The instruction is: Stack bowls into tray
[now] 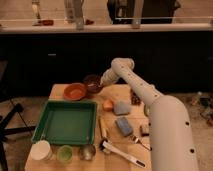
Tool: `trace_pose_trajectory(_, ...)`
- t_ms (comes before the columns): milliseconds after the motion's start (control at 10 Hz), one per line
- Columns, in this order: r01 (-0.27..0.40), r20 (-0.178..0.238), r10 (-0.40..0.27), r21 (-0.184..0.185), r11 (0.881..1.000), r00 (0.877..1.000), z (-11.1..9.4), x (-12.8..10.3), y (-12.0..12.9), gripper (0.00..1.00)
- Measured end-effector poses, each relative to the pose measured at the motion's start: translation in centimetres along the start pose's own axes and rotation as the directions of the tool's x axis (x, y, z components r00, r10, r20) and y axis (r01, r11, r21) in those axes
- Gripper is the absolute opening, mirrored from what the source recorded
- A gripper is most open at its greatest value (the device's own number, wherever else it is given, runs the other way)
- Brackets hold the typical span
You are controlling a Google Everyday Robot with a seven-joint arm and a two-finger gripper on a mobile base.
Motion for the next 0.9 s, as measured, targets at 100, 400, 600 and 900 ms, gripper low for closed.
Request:
trace_pose_trajectory(100, 0.026, 0.010, -0.026, 0.003, 1.000, 1.000, 0.4, 0.4, -1.2, 0.00)
trace_pose_trajectory(400, 0.094, 0.042, -0.094, 0.009, 0.996, 0.995, 1.8, 1.0, -4.6, 0.00)
trace_pose_trajectory(600, 0.143, 0.072, -0.144, 0.016, 0.990, 0.987, 3.3, 1.5, -7.3, 0.00)
trace_pose_trajectory(900, 0.195, 0.108, -0.197, 0.035, 0.980, 0.974, 5.5, 2.1, -10.2, 0.00)
